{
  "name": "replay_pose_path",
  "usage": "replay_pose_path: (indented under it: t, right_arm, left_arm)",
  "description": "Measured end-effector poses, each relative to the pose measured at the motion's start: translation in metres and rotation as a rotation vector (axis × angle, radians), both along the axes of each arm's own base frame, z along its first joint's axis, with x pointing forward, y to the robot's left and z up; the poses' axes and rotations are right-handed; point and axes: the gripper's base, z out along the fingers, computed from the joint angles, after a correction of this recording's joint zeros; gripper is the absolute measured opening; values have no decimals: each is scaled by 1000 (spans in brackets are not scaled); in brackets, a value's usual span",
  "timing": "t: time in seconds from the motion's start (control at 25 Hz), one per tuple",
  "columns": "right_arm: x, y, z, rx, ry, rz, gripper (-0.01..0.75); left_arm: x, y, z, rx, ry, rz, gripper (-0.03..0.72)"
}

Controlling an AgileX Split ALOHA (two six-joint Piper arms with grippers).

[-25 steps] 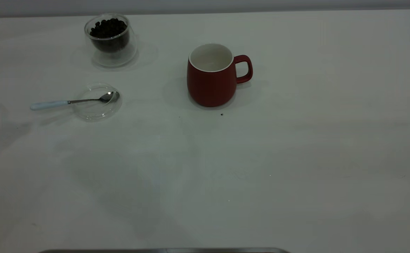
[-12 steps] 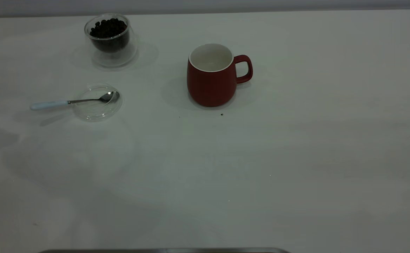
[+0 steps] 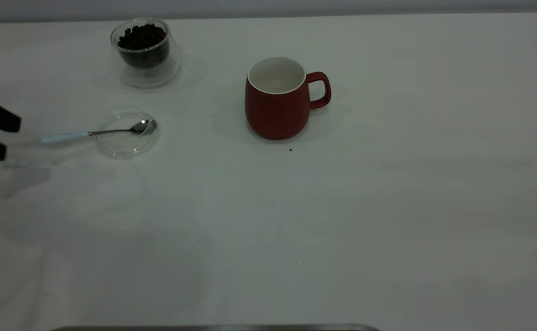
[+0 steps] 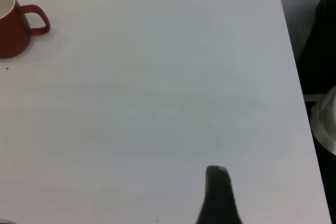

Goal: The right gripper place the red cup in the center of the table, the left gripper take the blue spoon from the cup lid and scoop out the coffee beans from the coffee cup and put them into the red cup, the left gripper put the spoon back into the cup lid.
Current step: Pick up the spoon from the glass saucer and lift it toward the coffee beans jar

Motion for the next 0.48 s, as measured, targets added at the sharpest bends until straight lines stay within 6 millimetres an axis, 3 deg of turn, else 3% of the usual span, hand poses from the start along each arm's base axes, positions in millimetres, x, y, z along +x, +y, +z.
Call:
replay_pose_path:
  t: [0.48]
  right_arm:
    - [0,0,0,0,0,0,590]
  left_arm:
    - [2,-10,-39,-152,-65,103,586]
